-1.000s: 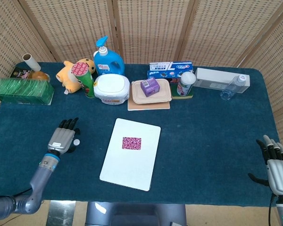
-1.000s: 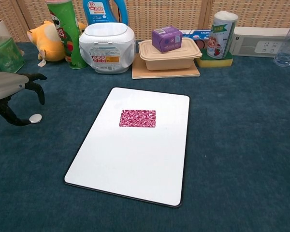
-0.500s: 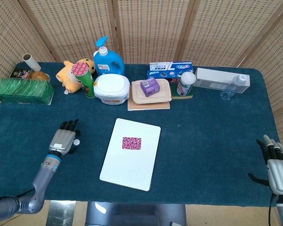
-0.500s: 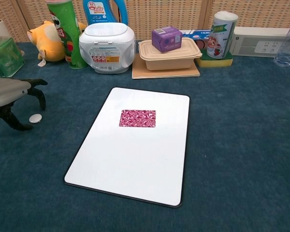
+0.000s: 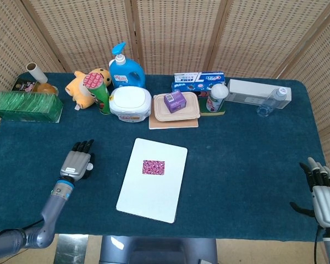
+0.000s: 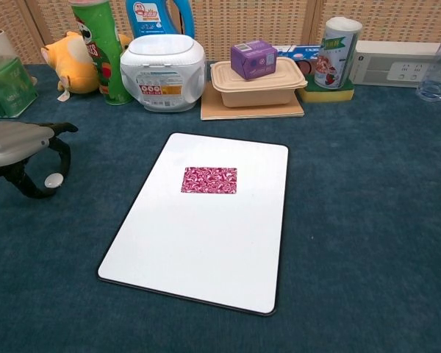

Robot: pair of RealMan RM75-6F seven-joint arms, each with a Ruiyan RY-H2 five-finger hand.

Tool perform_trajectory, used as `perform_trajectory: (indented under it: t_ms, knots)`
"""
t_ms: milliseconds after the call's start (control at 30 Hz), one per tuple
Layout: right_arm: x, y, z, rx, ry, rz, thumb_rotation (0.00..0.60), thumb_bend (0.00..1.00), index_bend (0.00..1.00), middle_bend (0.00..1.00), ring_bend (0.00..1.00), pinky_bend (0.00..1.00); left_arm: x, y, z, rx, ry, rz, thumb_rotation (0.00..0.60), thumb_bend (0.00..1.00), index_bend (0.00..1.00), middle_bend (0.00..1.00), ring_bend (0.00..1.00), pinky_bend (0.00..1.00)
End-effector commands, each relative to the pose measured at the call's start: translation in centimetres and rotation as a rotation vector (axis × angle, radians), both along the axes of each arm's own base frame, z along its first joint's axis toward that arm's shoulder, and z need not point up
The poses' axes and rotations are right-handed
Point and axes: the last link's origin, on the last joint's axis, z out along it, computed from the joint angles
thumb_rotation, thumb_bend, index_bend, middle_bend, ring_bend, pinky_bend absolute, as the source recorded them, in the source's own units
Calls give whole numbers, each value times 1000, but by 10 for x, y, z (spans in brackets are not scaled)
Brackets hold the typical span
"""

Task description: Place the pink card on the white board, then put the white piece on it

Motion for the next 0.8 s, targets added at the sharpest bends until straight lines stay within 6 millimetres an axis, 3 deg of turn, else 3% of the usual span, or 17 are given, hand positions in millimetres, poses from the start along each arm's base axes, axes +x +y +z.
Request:
perform_trajectory:
  t_ms: [33,367,433,667,800]
  knots:
    - [0,0,0,0,0,0,600,0,66,0,0,0,1,0,0,-3,0,2,600,292,521,0,0,58]
    - [0,0,0,0,-2,0,600,0,66,0,0,0,22,0,3,-7,-30,-41,600,291,521,0,0,58]
    - [0,1,0,2,-1,-1,600,0,66,0,0,0,48,3,1,-28,-55,-110,600,292,521,0,0,58]
    - [0,0,1,-1,-2,-5,600,0,66,0,0,0,99,7,-11,-71,-75,-203,600,289,521,0,0,58]
    - [-1,-1,3,-5,-11,-7,600,0,66,0,0,0,135,12,-33,-107,-73,-250,600,288,521,0,0,58]
